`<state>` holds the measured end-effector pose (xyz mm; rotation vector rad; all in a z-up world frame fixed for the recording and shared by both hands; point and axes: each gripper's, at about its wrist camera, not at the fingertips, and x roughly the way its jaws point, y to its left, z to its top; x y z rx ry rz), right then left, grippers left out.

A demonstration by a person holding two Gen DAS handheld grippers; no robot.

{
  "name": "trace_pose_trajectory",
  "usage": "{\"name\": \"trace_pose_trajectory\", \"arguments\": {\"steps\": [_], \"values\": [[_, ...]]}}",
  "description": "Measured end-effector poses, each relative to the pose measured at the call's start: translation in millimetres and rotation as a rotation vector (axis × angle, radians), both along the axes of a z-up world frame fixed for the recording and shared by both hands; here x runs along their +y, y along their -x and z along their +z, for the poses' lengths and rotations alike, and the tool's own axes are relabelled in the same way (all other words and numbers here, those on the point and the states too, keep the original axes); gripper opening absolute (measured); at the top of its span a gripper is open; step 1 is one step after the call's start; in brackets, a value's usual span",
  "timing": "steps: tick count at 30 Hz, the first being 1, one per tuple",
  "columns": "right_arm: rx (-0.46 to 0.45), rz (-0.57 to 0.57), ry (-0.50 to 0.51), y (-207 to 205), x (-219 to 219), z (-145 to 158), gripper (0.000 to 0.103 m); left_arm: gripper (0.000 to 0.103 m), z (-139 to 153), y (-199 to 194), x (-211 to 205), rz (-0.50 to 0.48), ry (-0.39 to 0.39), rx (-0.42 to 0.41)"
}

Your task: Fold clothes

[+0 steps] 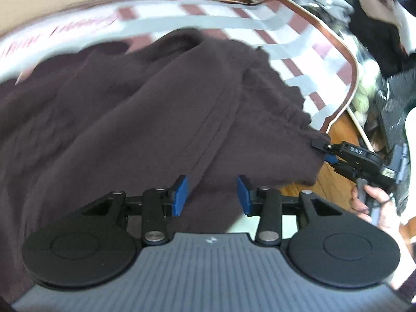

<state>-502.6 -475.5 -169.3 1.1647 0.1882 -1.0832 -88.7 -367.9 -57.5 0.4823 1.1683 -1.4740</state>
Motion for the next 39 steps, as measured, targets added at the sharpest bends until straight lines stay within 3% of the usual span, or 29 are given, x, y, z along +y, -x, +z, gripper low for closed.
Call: {"name": "trace_pose_trajectory", "arguments": {"steps": [4,7,11,16,18,20,21,24,26,29,31,33,35,37,39], "values": [[-0.007,-0.039,0.105,24.2,-5.0,29.6,0.044,0.041,4.1,17.4,-46.8,-0.067,-0.003,-0.020],[-0.020,0.077,0.130,29.7,-27.0,45.2,0.055,0.041,1.7,30.8,-75.9,-0.101,-0.010,-0.036],[0.083,0.210,0.037,-1.5,-57.9,35.6,0.056,0.041,-17.1,50.5,-91.5,-0.105,-0.026,-0.048],[0.119,0.218,-0.039,-25.8,-103.7,8.4,0.057,0.038,-34.2,55.5,-93.5,-0.088,-0.049,-0.032],[0.128,0.253,-0.013,-37.8,-112.6,1.2,0.058,0.038,-36.3,49.1,-90.6,-0.067,-0.053,-0.016],[0.129,0.300,0.052,-49.8,-111.5,3.7,0.049,0.038,-34.7,36.6,-82.9,-0.031,-0.042,-0.004],[0.130,0.330,0.082,-57.1,-110.6,5.8,0.016,0.038,-34.6,29.8,-78.5,-0.012,-0.036,0.000],[0.156,0.293,0.191,-75.5,-94.2,37.2,0.015,0.038,-33.0,4.8,-58.8,0.062,-0.014,0.032],[0.122,0.327,0.303,-94.4,-70.6,74.1,0.015,0.038,-31.4,-12.3,-38.7,0.130,0.018,0.081],[0.213,0.484,0.535,-145.0,-14.8,132.4,0.008,0.038,-35.8,-31.0,-3.3,0.251,0.052,0.141],[0.288,0.661,0.641,-186.7,25.7,149.2,0.002,0.038,-43.5,-42.2,18.4,0.321,0.057,0.181],[0.340,0.838,0.639,-227.9,58.8,141.6,0.000,0.038,-53.2,-49.5,26.4,0.338,0.016,0.176],[0.434,0.944,0.590,-260.7,81.5,115.6,0.000,0.038,-62.5,-56.7,34.2,0.354,-0.022,0.170],[0.492,0.993,0.533,-275.7,94.1,87.5,0.000,0.038,-60.3,-59.3,36.4,0.354,-0.010,0.164],[0.468,1.009,0.446,-272.2,93.5,73.6,0.000,0.040,-52.9,-61.2,35.7,0.339,0.026,0.183]]}}
